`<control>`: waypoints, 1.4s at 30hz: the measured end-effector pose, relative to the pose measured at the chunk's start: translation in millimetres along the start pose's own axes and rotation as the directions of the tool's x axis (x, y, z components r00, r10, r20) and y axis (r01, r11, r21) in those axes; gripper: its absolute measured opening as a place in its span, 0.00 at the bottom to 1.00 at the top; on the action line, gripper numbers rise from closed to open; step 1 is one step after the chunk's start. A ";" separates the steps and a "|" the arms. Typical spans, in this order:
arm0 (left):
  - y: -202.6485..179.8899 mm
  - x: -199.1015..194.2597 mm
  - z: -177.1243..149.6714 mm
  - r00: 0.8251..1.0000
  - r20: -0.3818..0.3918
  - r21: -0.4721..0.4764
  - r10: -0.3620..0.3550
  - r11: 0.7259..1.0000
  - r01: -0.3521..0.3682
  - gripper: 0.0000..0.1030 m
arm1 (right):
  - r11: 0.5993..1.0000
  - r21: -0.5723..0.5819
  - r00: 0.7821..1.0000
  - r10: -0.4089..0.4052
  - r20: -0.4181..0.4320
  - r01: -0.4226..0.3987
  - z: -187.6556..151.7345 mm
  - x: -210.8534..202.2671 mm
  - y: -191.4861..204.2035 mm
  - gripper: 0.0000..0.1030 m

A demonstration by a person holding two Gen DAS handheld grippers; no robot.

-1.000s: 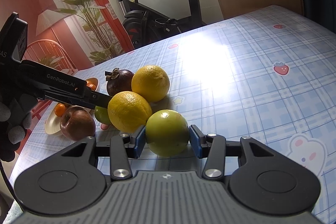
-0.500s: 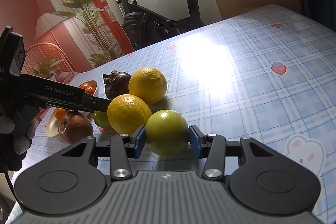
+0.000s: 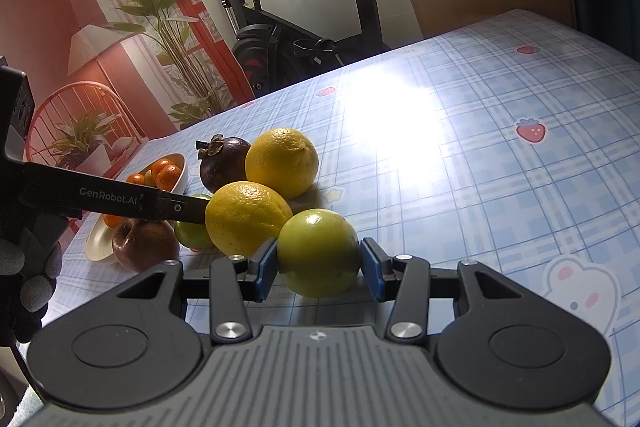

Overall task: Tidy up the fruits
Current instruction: 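Close the left gripper on the smaller green apple, then lift and carry both held green apples over the beige plate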

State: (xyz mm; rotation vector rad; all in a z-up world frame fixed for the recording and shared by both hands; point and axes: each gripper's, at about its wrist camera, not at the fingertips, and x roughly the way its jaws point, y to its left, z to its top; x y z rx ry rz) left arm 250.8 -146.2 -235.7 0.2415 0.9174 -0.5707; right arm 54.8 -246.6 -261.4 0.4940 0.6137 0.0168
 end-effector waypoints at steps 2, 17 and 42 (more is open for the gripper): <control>-5.3 -4.5 -0.7 1.000 0.014 0.006 0.003 1.000 -0.003 0.45 | 1.000 -0.001 1.000 0.000 0.001 0.000 -0.8 -0.9 0.5 0.46; 1.1 -29.6 -3.5 0.998 0.063 -0.044 0.012 0.999 -0.009 0.45 | 1.000 -0.006 1.000 -0.003 0.009 0.003 1.6 -6.6 1.2 0.46; 100.7 -119.7 -29.9 0.974 0.213 -0.331 0.074 0.944 0.001 0.45 | 0.994 -0.072 0.997 0.078 -0.003 -0.078 37.3 -11.4 47.3 0.46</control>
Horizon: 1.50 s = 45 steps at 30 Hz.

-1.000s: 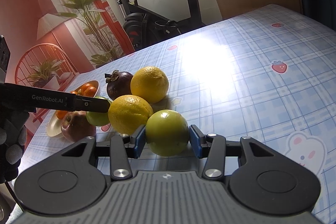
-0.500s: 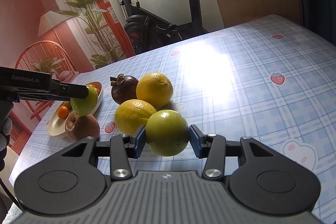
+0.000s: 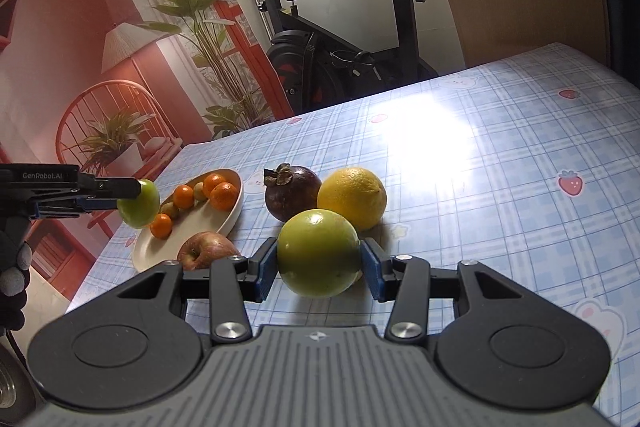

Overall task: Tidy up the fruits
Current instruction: 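Lift and carry both held green apples over the beige plate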

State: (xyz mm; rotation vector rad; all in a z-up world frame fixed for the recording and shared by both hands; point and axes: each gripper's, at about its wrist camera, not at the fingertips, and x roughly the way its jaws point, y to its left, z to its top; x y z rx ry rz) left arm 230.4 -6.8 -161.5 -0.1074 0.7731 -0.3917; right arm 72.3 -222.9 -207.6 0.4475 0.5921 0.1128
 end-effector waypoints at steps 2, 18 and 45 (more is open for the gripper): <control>15.4 -5.1 0.8 1.000 0.003 -0.031 0.011 0.999 -0.011 0.45 | 0.999 -0.041 1.000 0.012 -0.004 -0.012 9.1 4.8 10.5 0.46; 73.0 15.7 -13.9 0.991 -0.008 -0.123 0.133 0.983 -0.133 0.45 | 0.923 -0.352 0.984 0.110 -0.142 -0.154 55.2 109.0 107.4 0.46; 80.0 38.6 -16.5 0.983 -0.029 -0.019 0.183 0.983 -0.183 0.45 | 0.842 -0.506 0.915 -0.037 -0.401 -0.188 41.6 221.3 138.5 0.45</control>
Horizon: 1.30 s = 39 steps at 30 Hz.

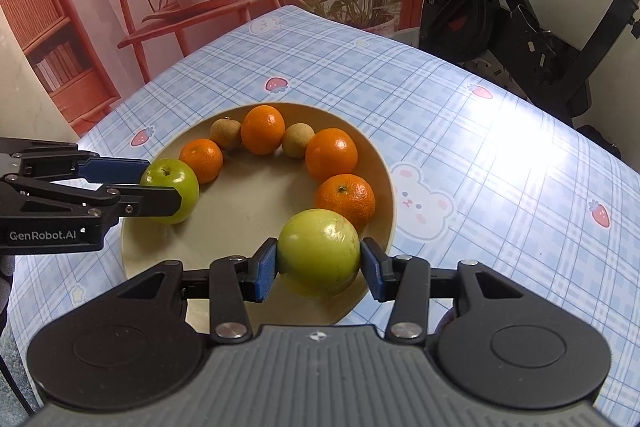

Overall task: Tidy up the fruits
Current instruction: 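Lift and carry both held green apples over the beige plate, then lower both green apples onto the plate and open both grippers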

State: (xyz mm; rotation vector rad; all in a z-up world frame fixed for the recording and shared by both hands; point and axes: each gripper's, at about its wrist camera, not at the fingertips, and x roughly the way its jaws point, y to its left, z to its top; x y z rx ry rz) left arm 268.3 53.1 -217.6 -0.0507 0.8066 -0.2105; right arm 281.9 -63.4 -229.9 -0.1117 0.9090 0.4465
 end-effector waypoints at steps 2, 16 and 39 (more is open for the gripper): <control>0.4 -1.3 -0.8 1.000 0.001 -0.004 0.004 1.000 -0.004 0.45 | 1.000 -0.009 1.000 -0.005 -0.001 0.005 0.5 3.7 1.3 0.45; 5.4 -10.4 -4.9 1.000 0.007 -0.057 0.007 0.998 -0.007 0.47 | 1.000 0.008 0.998 -0.007 0.070 0.006 -1.2 -16.0 -3.2 0.47; -12.1 -45.0 -9.3 0.998 0.054 -0.072 0.038 0.997 -0.034 0.48 | 0.986 0.165 0.955 -0.023 0.297 -0.027 -61.6 -107.0 -25.5 0.47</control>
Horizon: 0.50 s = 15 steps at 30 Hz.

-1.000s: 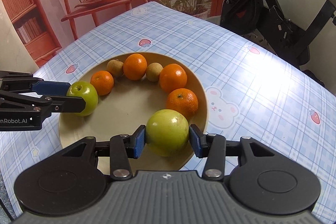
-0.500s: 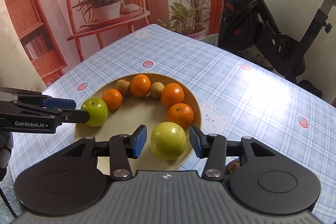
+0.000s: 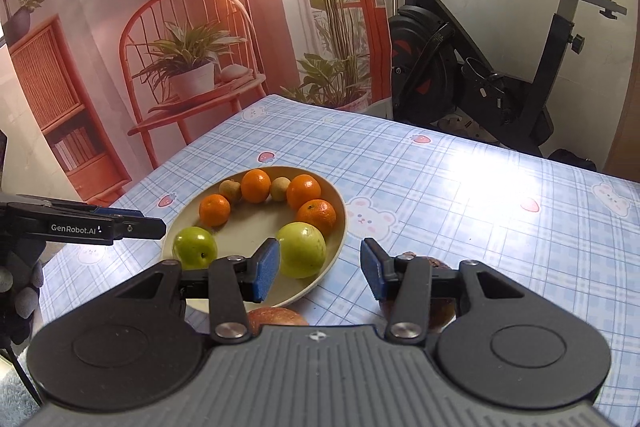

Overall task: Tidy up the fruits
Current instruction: 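Lower both green apples onto the plate and open both grippers, then move both grippers back to the red apple beside the plate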

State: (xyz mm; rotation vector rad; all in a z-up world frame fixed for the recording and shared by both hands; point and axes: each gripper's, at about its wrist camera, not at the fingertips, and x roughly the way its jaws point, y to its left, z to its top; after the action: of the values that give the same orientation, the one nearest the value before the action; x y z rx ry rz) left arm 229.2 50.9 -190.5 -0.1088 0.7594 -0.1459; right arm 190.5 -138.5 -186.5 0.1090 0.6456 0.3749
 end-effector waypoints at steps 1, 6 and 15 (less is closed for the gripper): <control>-4.2 -2.3 1.0 1.000 0.007 0.007 -0.006 1.000 0.006 0.48 | 1.000 0.011 1.000 -0.005 0.010 0.005 -3.0 -5.0 -3.1 0.47; -28.8 -12.7 2.2 0.996 0.046 0.061 -0.071 0.996 0.068 0.48 | 0.998 0.070 0.998 -0.010 0.067 0.005 -19.6 -30.4 -16.6 0.47; -74.7 -21.2 -3.6 0.988 0.069 0.187 -0.141 0.974 0.126 0.48 | 0.995 0.074 0.982 -0.083 0.167 0.071 -41.0 -68.9 -20.7 0.47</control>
State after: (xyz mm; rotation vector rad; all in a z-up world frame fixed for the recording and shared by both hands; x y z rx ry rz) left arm 204.7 -19.2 -167.5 0.0088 0.6536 -0.3362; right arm 121.3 -184.1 -184.5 0.1785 0.4921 0.2655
